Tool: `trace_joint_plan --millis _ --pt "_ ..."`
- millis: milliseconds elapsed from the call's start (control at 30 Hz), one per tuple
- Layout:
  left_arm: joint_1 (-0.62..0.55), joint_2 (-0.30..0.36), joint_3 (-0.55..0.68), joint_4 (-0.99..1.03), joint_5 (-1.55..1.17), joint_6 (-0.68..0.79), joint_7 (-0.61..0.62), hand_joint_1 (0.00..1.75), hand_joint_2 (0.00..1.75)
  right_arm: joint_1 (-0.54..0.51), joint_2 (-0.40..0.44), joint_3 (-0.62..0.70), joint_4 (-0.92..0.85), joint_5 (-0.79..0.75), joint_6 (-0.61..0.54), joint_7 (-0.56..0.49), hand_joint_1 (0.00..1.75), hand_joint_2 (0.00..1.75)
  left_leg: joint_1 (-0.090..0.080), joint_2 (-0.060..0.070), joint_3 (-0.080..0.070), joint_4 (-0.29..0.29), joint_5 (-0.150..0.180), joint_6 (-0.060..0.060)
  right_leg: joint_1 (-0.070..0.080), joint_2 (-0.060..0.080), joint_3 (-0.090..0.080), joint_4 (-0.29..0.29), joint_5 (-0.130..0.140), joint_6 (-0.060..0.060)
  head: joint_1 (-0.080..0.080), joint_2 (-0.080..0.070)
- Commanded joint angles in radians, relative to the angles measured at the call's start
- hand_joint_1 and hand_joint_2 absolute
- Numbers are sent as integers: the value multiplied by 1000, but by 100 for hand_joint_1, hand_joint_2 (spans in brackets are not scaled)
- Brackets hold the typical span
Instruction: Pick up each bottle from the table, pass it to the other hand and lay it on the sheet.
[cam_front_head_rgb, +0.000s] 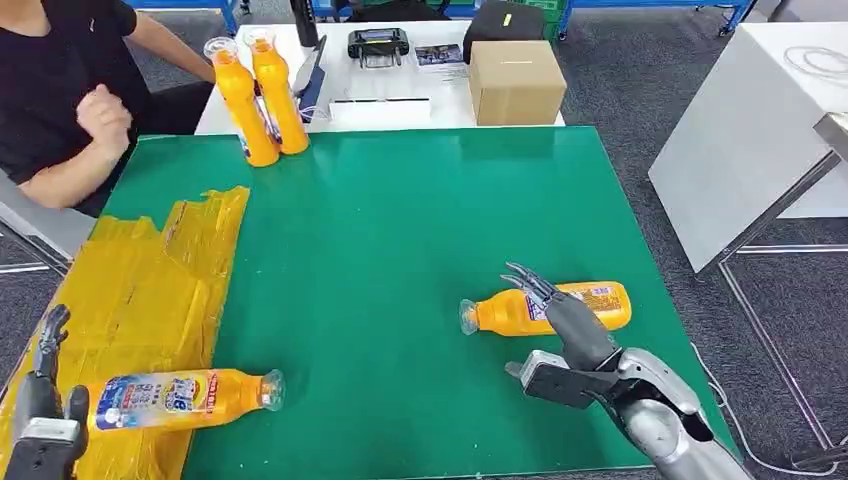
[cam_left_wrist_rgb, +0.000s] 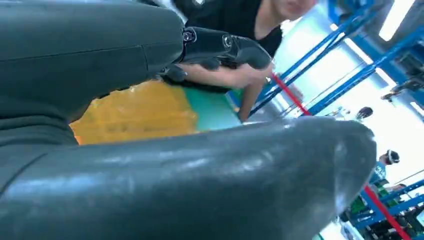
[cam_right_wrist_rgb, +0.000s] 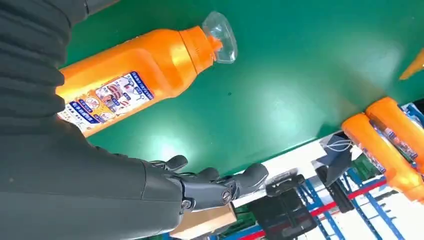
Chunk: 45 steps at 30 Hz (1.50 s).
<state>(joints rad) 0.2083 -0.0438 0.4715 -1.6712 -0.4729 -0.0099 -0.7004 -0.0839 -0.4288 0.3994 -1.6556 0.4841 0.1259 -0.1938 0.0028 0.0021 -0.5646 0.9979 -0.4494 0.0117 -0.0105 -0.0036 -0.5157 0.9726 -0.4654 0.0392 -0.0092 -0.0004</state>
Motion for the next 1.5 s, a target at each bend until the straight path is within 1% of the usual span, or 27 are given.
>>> trace_joint_plan --millis 33,67,133,167,200,267,367,433,533,633,700,800,867,1000,1167,1300,1367,1500 --pt "-29 -67 37 -51 107 -90 8 0 0 -16 16 -22 9 4 9 16 0 175 0 0 0 0 0 0 0 0 0 0 0 0 0 0" --pt "-40 -80 57 -58 314 -219 44 0 175 -18 -2 -19 14 10 22 43 0 175 1 0 1 0 -1 0 1 0 1 -1 0 -1 0 0" --pt "-48 -92 66 -81 471 -322 112 0 175 -26 -13 -28 40 18 21 48 0 175 1 -1 0 0 -1 0 1 -1 1 -1 0 -1 0 0" --pt "-47 -101 72 -92 522 -346 125 0 175 -33 -12 -28 52 29 20 52 0 175 1 -1 1 1 -1 0 1 -1 2 -1 0 -1 0 0" --pt "-44 -106 70 -98 588 -385 153 0 0 -42 -13 -26 64 32 21 53 0 175 1 0 1 0 -1 0 1 0 1 -1 0 -1 0 0" --pt "-31 -111 58 -119 650 -432 183 0 0 -66 -25 -20 87 34 28 67 0 175 2 1 1 0 -1 0 2 2 2 -2 1 -1 0 0" --pt "-14 -123 15 -149 712 -483 226 0 0 -112 -22 -19 139 39 35 100 0 175 1 2 1 0 -1 0 1 3 1 -1 1 -1 0 0" --pt "6 -130 -31 -179 681 -473 221 0 0 -131 -32 -13 181 30 55 128 0 175 1 2 1 0 0 0 1 2 1 -1 1 0 0 0" --pt "14 -116 -100 -188 682 -458 227 0 0 -179 -54 3 256 8 82 148 0 175 1 1 1 0 0 0 2 2 2 -3 1 0 0 0" --pt "20 -100 -135 -190 676 -432 221 0 0 -199 -79 1 272 -15 92 151 0 175 1 0 1 0 0 0 1 0 1 -2 1 0 0 0" --pt "21 -93 -137 -192 666 -414 216 0 0 -208 -98 4 265 -27 106 163 0 175 0 0 1 0 0 0 0 0 1 -1 1 0 0 0" --pt "19 -87 -130 -183 681 -418 219 0 0 -220 -160 12 245 -76 148 187 0 175 0 0 0 0 0 0 0 0 1 -1 0 0 0 0" --pt "16 -83 -126 -177 687 -422 222 0 0 -229 -185 14 234 -96 167 192 0 175 -1 0 0 1 0 0 0 0 0 0 0 0 0 0" --pt "16 -82 -124 -178 688 -422 222 0 0 -232 -184 13 232 -100 170 194 0 175 0 1 1 0 -1 0 0 1 1 -1 0 -1 0 0" --pt "6 -71 -123 -175 705 -430 233 0 0 -285 -243 66 238 -148 217 227 0 175 -1 1 0 1 0 0 -1 0 0 0 0 0 0 0" --pt "5 -66 -126 -172 710 -431 234 0 0 -283 -271 84 230 -161 223 230 0 175 0 1 0 0 0 0 0 0 1 -1 1 -1 0 0" --pt "4 -64 -128 -170 711 -434 233 0 0 -280 -277 90 229 -162 225 231 0 175 0 1 1 0 0 0 0 0 1 -1 1 -1 0 0" --pt "-12 -56 -138 -151 719 -433 239 0 0 -315 -286 137 257 -166 244 241 0 175 0 1 1 0 0 -1 0 1 1 -1 1 -1 0 0"
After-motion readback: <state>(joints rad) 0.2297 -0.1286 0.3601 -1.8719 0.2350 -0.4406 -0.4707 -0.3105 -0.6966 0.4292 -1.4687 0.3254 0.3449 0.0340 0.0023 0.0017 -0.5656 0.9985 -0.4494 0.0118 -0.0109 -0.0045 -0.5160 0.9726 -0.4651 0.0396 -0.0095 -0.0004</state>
